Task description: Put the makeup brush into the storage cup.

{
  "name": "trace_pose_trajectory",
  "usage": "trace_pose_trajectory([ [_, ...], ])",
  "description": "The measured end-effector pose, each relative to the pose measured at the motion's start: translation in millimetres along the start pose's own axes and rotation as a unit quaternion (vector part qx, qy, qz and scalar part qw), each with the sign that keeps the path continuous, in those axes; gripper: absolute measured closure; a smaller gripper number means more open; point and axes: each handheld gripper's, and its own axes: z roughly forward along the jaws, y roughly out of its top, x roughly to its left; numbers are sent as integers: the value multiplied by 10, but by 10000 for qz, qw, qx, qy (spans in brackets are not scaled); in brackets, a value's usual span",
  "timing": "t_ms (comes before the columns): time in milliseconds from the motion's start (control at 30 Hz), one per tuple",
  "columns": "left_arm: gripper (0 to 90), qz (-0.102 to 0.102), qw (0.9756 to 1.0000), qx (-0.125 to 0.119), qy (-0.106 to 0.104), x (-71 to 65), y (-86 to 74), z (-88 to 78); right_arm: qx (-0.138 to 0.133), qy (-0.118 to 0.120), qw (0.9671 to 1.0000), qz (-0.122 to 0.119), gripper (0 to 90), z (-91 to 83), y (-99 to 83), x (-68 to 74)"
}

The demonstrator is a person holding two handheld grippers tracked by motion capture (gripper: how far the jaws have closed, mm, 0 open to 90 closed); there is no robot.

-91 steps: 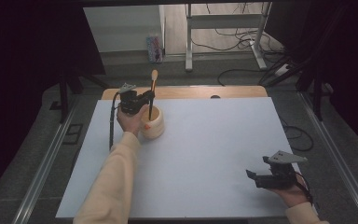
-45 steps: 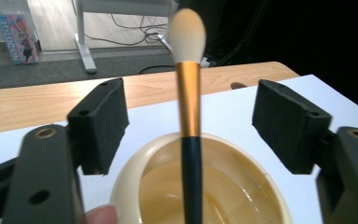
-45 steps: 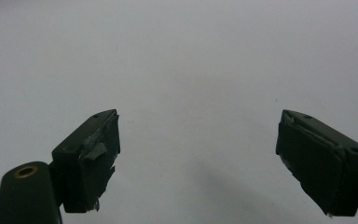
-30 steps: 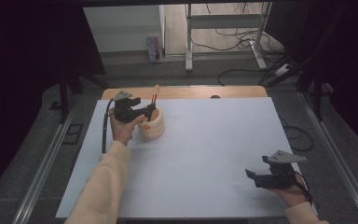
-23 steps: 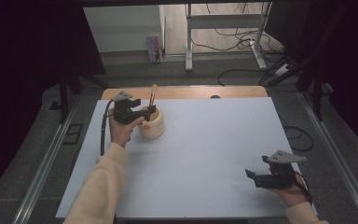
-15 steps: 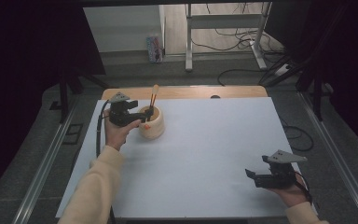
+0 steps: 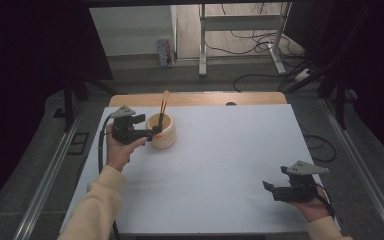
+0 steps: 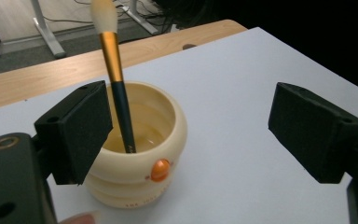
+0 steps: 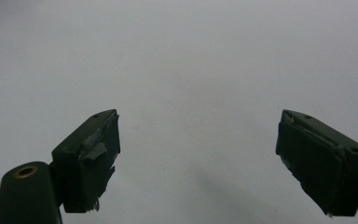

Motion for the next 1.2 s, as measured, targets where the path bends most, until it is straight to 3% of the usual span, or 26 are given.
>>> trace_pose_trajectory([
  [467,135,79,9996,192,-191,-142,-171,-126,-57,-43,9999,87,138,-36,-34,-46],
  [700,134,62,9994,313,-159,-217,-293,-237,-59,10,10000,73,138,-21,-19,-28],
  [1200,132,-20,9970,754,-146,-318,-797,-478,-100,65,9999,-42,138,-52,-2,14],
])
